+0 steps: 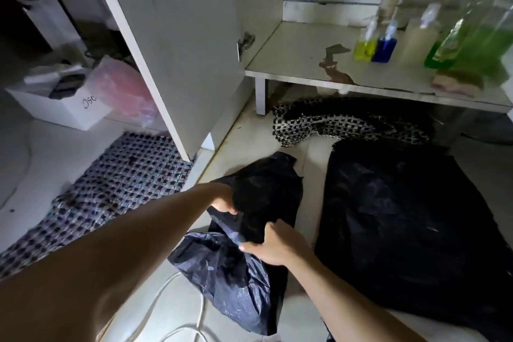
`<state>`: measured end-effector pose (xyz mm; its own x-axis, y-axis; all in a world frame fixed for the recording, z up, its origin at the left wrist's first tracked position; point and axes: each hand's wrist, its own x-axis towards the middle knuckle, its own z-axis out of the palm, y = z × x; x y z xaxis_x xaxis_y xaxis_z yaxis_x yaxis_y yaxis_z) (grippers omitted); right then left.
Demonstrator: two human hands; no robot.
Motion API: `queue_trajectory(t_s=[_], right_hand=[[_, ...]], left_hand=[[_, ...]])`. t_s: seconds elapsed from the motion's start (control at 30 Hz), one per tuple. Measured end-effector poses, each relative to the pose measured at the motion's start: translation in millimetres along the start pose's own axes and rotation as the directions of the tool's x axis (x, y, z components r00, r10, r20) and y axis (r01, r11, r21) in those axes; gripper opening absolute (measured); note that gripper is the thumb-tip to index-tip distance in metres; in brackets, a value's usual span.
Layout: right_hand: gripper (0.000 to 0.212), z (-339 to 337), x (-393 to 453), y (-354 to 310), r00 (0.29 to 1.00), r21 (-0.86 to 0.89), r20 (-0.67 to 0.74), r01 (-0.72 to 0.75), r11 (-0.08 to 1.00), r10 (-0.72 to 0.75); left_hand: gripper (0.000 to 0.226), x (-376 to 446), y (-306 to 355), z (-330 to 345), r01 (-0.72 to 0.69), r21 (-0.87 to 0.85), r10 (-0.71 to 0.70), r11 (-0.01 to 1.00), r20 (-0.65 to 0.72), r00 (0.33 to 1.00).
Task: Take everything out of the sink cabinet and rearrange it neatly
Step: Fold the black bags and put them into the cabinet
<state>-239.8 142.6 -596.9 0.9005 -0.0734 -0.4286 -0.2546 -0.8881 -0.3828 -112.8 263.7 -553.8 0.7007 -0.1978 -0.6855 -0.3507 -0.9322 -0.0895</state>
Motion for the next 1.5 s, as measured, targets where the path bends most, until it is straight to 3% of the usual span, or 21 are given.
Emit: queue_trajectory(t_s=[0.13,0.27,0.33,0.43,0.57,0.67,0.8,0.87,0.93,0.97,1.03,1.13,1.23,1.33,1.43,1.5], right_hand=[[0.019,8,7,-6,0.999,0.016,0.034,0.019,1.000,-0.019],[0.008,4,11,-2,0.987,0.240,-0.038,0.159,0.958,-0.155],[0.012,-10,11,0,0.971,0.324,-0.077,0.238,0.916,-0.225],[0.034,-30,6,5,0.959,0.374,-0.148,0.280,0.884,-0.241],[0.033,-49,-8,12,0.978,0.393,0.024,0.183,0.901,-0.209],[0.032,-63,-16,12,0.968,0.399,0.136,0.140,0.906,-0.209],[0.041,-114,-31,2,0.980,0.560,-0.095,0.200,0.804,-0.177],[0.068,-150,-31,-2,0.961,0.529,-0.230,0.256,0.809,-0.153],[0.092,-184,-32,-6,0.916,0.502,-0.311,0.384,0.775,-0.252],[0.095,-198,-34,-7,0.895,0.449,-0.328,0.429,0.784,-0.302],[0.077,-222,-42,-7,0.887,0.332,-0.308,0.440,0.834,-0.345],[0.027,-257,-67,-7,0.864,0.124,-0.314,0.449,0.885,-0.394],[0.019,-295,-92,9,0.781,0.004,-0.513,0.416,0.909,-0.355],[0.007,-328,-124,33,0.605,-0.104,-0.722,0.383,0.918,-0.335],[0.030,-344,-146,67,0.439,-0.160,-0.853,0.297,0.941,-0.283],[0.020,-349,-156,96,0.409,-0.097,-0.899,0.159,0.983,-0.154]], left_hand=[[0.060,8,-17,8,0.048,-0.190,-0.039,0.981,0.050,0.998],[0.064,10,-29,13,0.071,-0.375,-0.052,0.924,0.061,0.997],[0.062,6,-33,9,0.035,-0.424,-0.031,0.905,0.016,0.999],[0.056,-3,-39,-5,-0.011,-0.431,-0.017,0.902,-0.061,0.998],[0.048,-21,-40,-40,-0.041,-0.490,-0.025,0.871,-0.128,0.991],[0.032,-44,-28,-77,-0.219,-0.342,0.113,0.914,-0.303,0.946],[0.023,-94,-6,-123,-0.358,-0.156,0.293,0.921,-0.333,0.896],[0.028,-119,7,-143,-0.400,-0.093,0.349,0.912,-0.338,0.874],[0.032,-141,22,-160,-0.433,-0.030,0.396,0.901,-0.351,0.849],[0.031,-152,30,-168,-0.444,0.006,0.416,0.896,-0.361,0.835],[0.025,-173,45,-181,-0.455,0.053,0.438,0.889,-0.387,0.811],[0.020,-202,63,-200,-0.470,0.058,0.444,0.881,-0.444,0.778],[0.029,-218,69,-214,-0.474,0.018,0.419,0.880,-0.496,0.761],[0.028,-215,77,-220,-0.445,0.013,0.387,0.895,-0.519,0.763],[0.019,-205,96,-218,-0.438,-0.002,0.367,0.899,-0.540,0.757],[0.024,-200,109,-220,-0.440,-0.031,0.340,0.897,-0.589,0.733]])
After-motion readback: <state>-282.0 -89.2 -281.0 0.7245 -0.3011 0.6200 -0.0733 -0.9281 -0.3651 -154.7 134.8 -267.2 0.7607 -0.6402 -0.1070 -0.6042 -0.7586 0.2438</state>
